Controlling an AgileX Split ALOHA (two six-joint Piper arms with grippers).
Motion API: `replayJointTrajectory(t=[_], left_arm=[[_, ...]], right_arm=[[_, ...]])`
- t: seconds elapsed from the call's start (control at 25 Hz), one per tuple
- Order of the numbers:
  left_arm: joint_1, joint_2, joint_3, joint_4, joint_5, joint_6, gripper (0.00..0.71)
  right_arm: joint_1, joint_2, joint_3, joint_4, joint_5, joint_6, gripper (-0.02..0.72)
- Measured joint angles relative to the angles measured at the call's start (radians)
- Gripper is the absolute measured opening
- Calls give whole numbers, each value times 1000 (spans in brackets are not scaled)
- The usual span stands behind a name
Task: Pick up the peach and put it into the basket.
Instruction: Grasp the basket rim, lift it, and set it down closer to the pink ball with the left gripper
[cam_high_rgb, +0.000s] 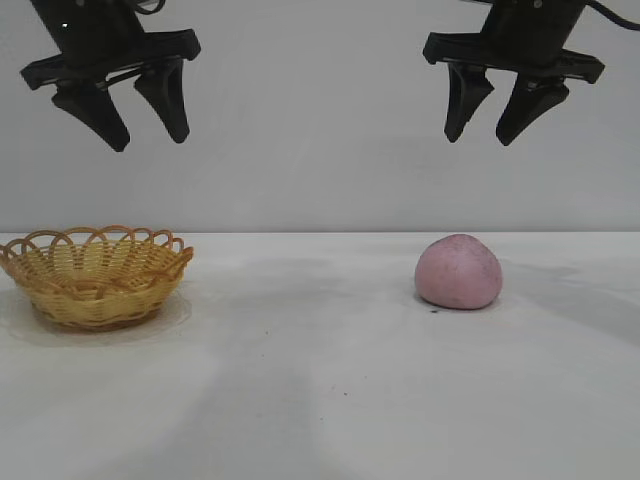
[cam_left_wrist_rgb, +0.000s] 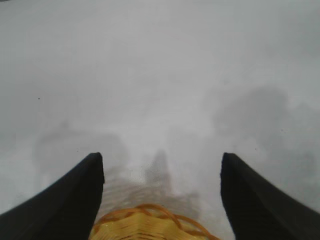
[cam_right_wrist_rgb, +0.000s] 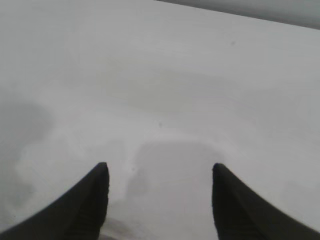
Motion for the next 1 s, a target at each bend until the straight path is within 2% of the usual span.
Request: replayJointTrajectory(t=[0.44, 0.68, 0.88, 1.0], left_arm=[[0, 0, 0, 24, 6, 0, 439], [5, 21, 0, 227, 134, 0, 439], [44, 86, 0, 258, 238, 42, 439], [69, 112, 0, 260, 251, 79, 439]], right_arm=[[0, 0, 0, 2, 2, -7, 428], [0, 0, 0, 4, 11, -14, 428], [0, 0, 0, 6, 15, -21, 428], [0, 0, 0, 8, 19, -21, 428]])
